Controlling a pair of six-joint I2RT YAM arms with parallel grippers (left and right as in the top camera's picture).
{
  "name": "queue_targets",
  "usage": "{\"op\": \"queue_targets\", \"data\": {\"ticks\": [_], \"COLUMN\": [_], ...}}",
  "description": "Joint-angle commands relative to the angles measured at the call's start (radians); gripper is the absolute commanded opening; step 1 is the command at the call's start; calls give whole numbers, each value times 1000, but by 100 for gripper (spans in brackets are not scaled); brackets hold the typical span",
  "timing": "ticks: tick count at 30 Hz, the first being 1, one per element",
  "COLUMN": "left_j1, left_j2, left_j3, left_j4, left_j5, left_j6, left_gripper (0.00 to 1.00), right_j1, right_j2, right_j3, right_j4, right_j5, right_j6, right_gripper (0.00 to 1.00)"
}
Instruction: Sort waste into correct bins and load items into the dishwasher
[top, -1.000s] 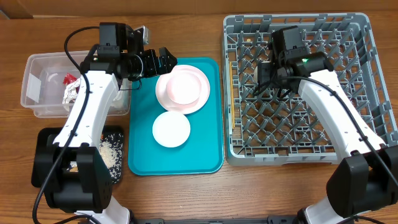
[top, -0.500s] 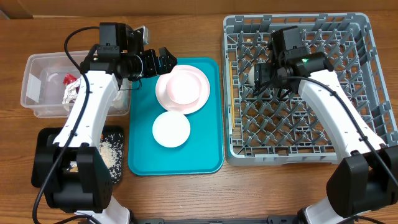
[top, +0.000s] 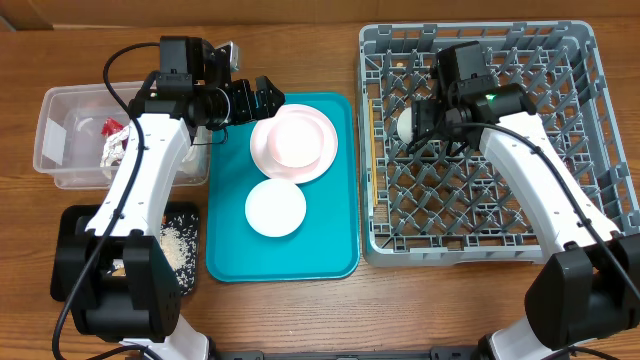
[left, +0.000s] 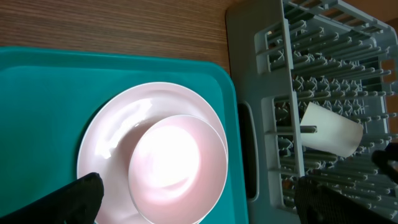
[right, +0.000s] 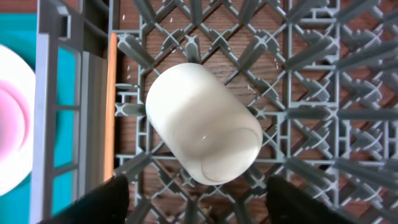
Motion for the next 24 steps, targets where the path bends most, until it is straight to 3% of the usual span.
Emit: {"op": "queue_targets", "data": {"ticks": [1, 3, 12, 20, 24], "left_j1": [-7, -6, -7, -7, -7], "left_j2": [9, 9, 9, 9, 9], "left_j3": [19, 19, 19, 19, 19], "left_j4": [2, 2, 2, 2, 2], "left_j5": [-6, -6, -6, -6, -6], "left_j6": [19, 19, 19, 19, 19], "left_gripper": [100, 100, 100, 100, 100], "right_j1": [0, 0, 0, 0, 0], "right_j2": [11, 25, 82, 82, 82], "right_j3": [-4, -4, -4, -4, -4], "right_j4": [2, 0, 51, 103, 105], "right_j5": [4, 4, -2, -219, -237], "right_j6": [-4, 0, -1, -2, -2], "right_gripper": [41, 37, 38, 38, 38]}}
